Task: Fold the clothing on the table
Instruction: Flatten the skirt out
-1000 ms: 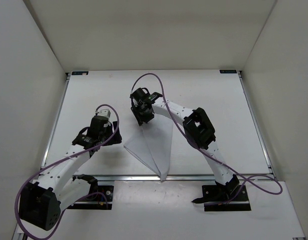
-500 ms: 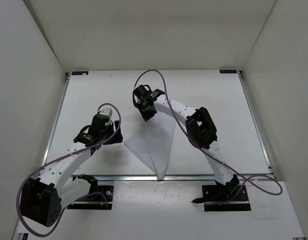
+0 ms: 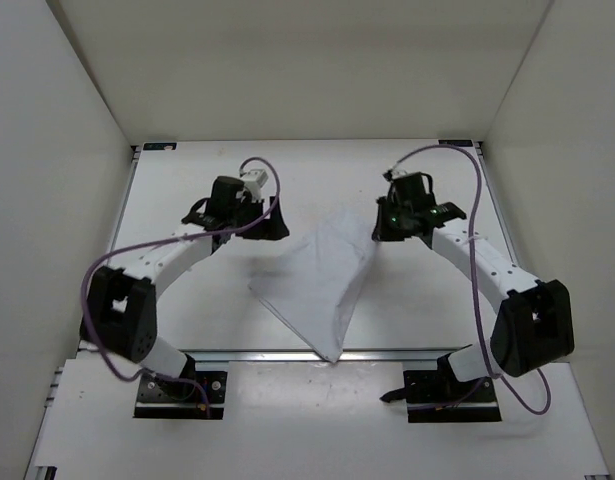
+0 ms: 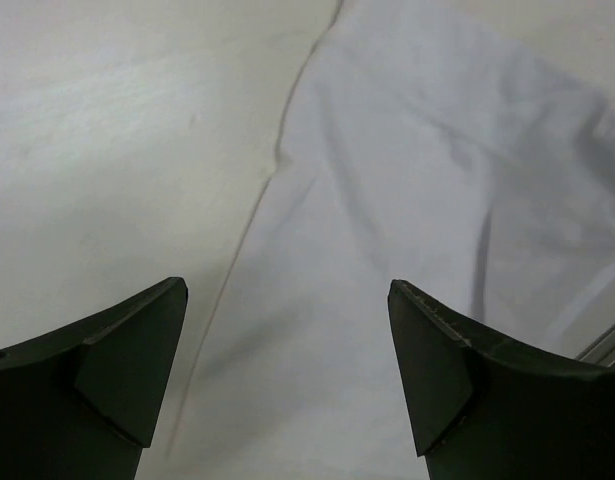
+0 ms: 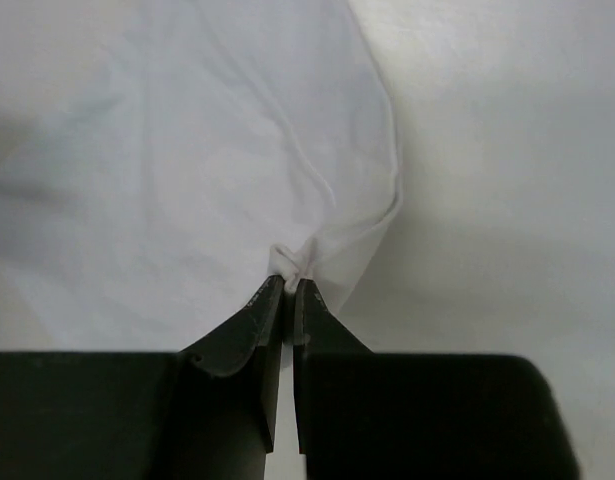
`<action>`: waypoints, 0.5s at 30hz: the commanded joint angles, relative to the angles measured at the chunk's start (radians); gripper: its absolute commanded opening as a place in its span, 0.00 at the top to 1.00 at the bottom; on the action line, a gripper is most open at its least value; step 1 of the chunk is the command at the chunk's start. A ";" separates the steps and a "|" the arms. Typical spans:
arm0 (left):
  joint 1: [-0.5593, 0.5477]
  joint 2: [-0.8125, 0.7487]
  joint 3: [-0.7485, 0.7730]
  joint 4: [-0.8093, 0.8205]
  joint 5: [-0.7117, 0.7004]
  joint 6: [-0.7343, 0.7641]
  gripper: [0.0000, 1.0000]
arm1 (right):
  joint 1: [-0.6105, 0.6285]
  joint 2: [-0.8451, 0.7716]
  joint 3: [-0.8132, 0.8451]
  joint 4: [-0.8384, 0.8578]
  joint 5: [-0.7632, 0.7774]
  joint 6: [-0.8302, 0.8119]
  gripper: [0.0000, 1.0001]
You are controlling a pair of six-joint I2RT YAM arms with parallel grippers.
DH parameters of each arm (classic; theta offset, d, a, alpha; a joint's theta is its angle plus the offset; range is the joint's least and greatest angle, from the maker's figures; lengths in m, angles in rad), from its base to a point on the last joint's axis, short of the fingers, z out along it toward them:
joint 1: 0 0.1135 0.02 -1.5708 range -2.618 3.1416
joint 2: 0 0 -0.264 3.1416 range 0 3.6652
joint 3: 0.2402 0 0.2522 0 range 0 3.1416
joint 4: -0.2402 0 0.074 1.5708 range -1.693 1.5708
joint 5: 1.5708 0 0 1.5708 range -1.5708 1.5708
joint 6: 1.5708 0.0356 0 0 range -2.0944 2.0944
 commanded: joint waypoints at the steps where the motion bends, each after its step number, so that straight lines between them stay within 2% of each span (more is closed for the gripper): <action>1: -0.055 0.161 0.186 0.082 0.124 0.073 0.07 | -0.102 -0.031 -0.188 0.139 -0.181 0.040 1.00; 6: -0.129 0.376 0.384 0.147 0.106 0.173 0.03 | -0.154 -0.045 -0.328 0.212 -0.235 0.012 1.00; 11: -0.138 0.615 0.579 0.227 0.233 0.070 0.05 | -0.193 -0.006 -0.349 0.232 -0.275 -0.022 1.00; 15: -0.167 0.729 0.667 0.274 0.249 0.073 0.05 | -0.239 0.009 -0.329 0.201 -0.267 -0.072 1.00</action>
